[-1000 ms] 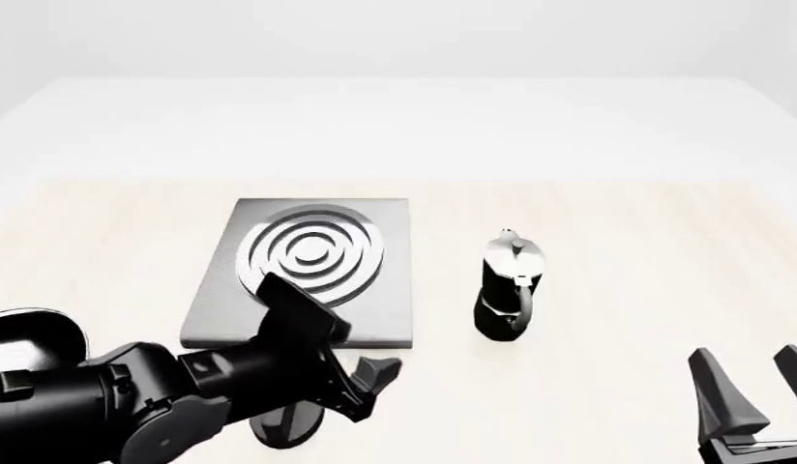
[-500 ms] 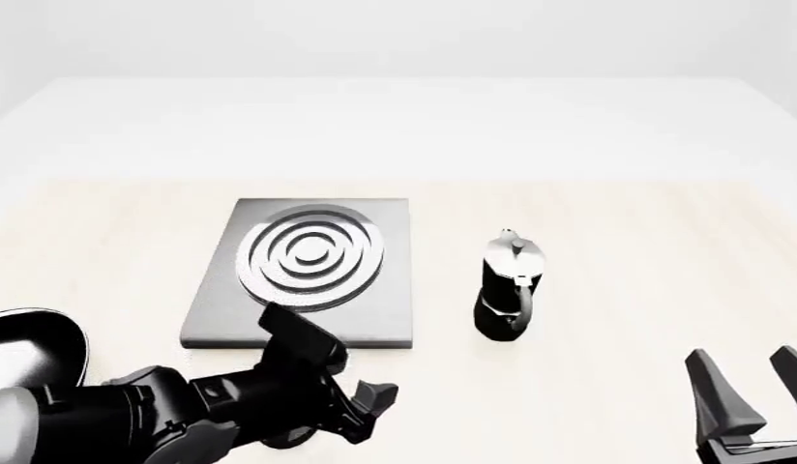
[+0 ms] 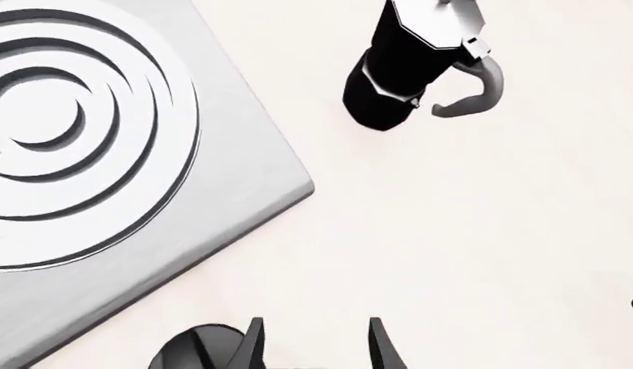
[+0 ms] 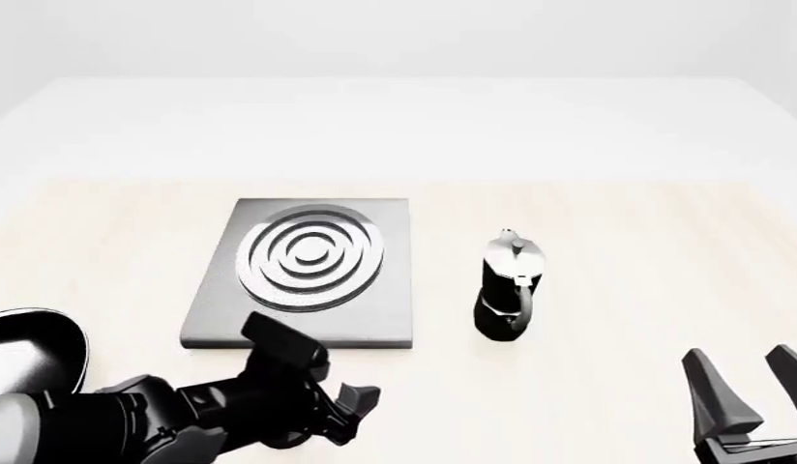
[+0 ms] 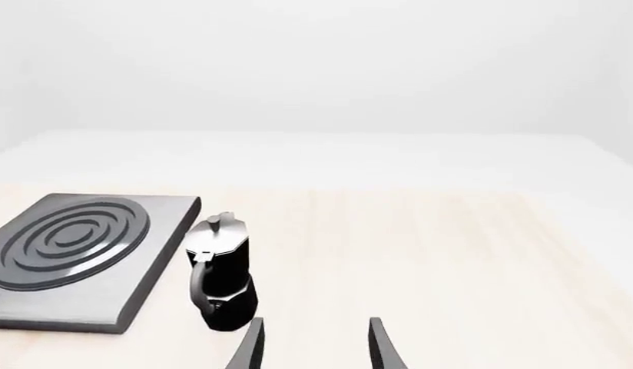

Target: Turn on the stove and put the moka pot on it.

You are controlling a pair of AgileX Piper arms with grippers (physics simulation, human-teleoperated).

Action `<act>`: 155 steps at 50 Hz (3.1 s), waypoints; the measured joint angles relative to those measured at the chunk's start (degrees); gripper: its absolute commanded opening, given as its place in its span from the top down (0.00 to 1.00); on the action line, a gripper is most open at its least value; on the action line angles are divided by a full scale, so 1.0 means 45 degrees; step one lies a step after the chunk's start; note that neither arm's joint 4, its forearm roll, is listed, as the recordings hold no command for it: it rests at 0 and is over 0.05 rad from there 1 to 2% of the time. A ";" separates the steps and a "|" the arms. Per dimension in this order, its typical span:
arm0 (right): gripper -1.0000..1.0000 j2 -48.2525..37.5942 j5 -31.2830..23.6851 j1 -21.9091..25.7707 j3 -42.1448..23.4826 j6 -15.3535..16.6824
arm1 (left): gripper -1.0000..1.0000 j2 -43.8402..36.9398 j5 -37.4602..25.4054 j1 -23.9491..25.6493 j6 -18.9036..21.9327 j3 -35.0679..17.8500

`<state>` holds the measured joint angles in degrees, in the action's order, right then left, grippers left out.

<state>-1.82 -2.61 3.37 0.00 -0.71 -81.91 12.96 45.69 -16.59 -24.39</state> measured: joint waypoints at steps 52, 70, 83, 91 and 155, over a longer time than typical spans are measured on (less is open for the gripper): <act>0.00 -0.0656 0.0598 0.0222 0.0000 -0.0030 | 0.00 -0.0037 0.0559 -0.1072 -0.0325 0.0554; 0.00 -0.0874 0.0806 0.0296 0.0000 -0.0050 | 0.00 0.0016 0.0728 -0.1617 -0.0417 0.0724; 0.00 -0.1404 0.1363 0.0393 0.0000 -0.0025 | 0.00 0.0124 0.0643 -0.1966 -0.0320 0.0857; 0.00 -0.1713 0.1702 0.0477 0.0000 -0.0012 | 0.00 0.0302 0.0480 -0.2230 -0.0135 0.0988; 0.00 -0.1543 0.0749 0.2110 -0.1491 0.0598 | 0.00 1.4052 -0.5094 -0.8009 0.2867 -0.0376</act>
<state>-8.77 0.76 12.87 -6.71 1.98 -18.68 -9.96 9.66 -3.69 -26.08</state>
